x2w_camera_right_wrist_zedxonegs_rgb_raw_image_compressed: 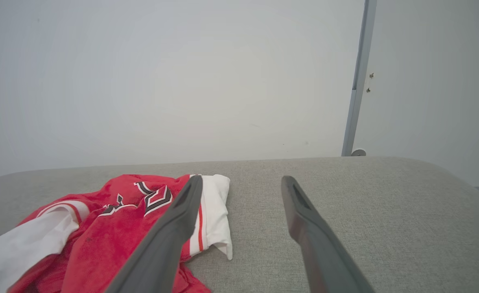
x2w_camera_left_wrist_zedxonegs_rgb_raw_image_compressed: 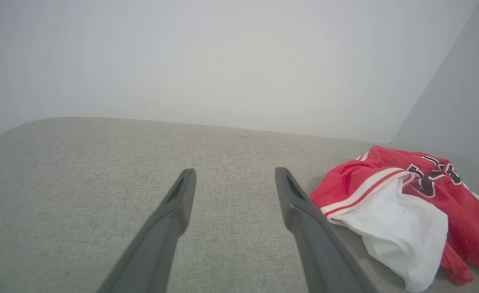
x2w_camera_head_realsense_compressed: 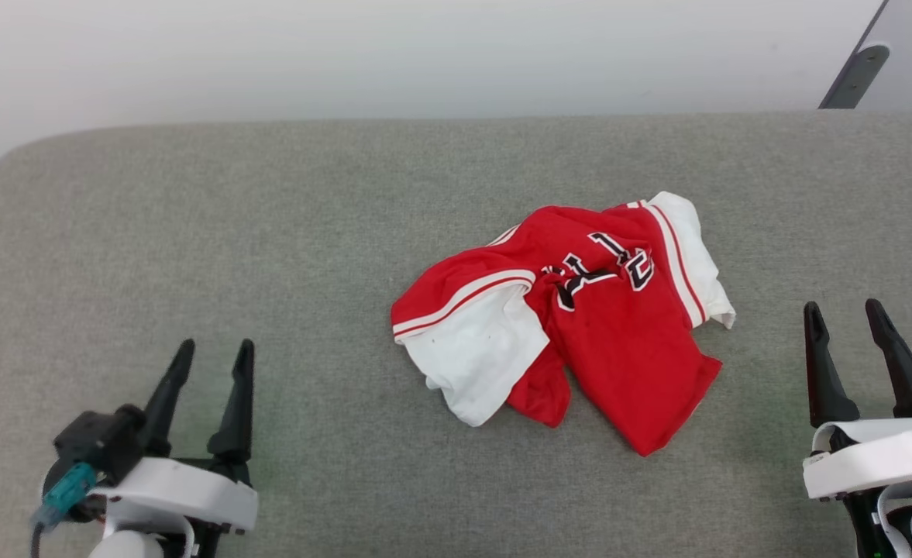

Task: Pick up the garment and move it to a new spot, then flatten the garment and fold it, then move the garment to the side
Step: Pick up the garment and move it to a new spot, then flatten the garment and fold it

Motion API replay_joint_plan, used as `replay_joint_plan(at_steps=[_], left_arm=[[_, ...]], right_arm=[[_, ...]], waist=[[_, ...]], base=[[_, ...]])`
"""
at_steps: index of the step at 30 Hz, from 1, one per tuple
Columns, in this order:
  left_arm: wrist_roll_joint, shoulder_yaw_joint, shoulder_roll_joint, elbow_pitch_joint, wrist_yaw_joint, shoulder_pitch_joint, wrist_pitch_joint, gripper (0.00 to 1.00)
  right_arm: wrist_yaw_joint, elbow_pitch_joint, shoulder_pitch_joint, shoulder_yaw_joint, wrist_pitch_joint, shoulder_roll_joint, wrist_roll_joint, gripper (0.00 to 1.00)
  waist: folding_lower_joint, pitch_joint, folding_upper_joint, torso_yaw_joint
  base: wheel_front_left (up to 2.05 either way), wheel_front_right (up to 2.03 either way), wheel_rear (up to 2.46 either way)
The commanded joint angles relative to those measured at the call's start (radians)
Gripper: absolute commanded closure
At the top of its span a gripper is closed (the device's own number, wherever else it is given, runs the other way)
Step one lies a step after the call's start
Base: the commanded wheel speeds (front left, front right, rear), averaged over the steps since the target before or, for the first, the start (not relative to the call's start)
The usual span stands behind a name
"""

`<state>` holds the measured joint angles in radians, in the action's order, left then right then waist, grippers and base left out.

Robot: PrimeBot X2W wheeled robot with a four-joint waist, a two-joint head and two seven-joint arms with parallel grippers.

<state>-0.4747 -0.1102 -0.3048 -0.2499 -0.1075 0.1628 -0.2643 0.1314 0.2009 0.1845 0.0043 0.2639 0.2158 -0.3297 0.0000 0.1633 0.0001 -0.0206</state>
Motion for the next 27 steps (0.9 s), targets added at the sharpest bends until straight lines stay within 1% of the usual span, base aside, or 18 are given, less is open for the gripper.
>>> replay_joint_plan(at_steps=[1, 7, 16, 25, 27], left_arm=[[0.034, 0.032, 0.014, 0.022, -0.008, -0.025, 0.0, 0.0], [0.086, 0.106, 0.063, 0.078, -0.017, -0.069, 0.0, 0.0], [0.108, 0.131, 0.103, 0.098, -0.023, -0.106, 0.0, 0.0], [0.1, 0.108, 0.098, 0.103, -0.024, -0.094, 0.0, 0.0], [0.097, 0.085, 0.08, 0.098, -0.024, -0.079, 0.0, 0.0]], right_arm=[[-0.001, -0.009, -0.014, -0.009, 0.0, -0.002, 0.0, 0.0], [-0.001, -0.037, -0.022, -0.024, 0.0, -0.01, 0.01, 0.0], [-0.001, -0.05, -0.034, -0.035, 0.0, -0.021, 0.021, 0.0], [-0.001, -0.055, -0.025, -0.024, 0.0, -0.019, 0.023, 0.0], [-0.001, -0.057, -0.025, -0.025, 0.0, -0.021, 0.021, 0.0]], waist=[[0.0, -0.012, -0.0001, -0.01], [0.0, -0.031, -0.0001, -0.016], [0.0, -0.033, -0.0001, -0.01], [0.0, -0.029, -0.0001, -0.008], [0.0, -0.026, -0.0001, -0.005]], base=[[0.0, 0.0, 0.0], [0.0, 0.0, 0.0], [0.0, 0.0, 0.0], [0.0, 0.0, 0.0], [0.0, 0.0, 0.0]])
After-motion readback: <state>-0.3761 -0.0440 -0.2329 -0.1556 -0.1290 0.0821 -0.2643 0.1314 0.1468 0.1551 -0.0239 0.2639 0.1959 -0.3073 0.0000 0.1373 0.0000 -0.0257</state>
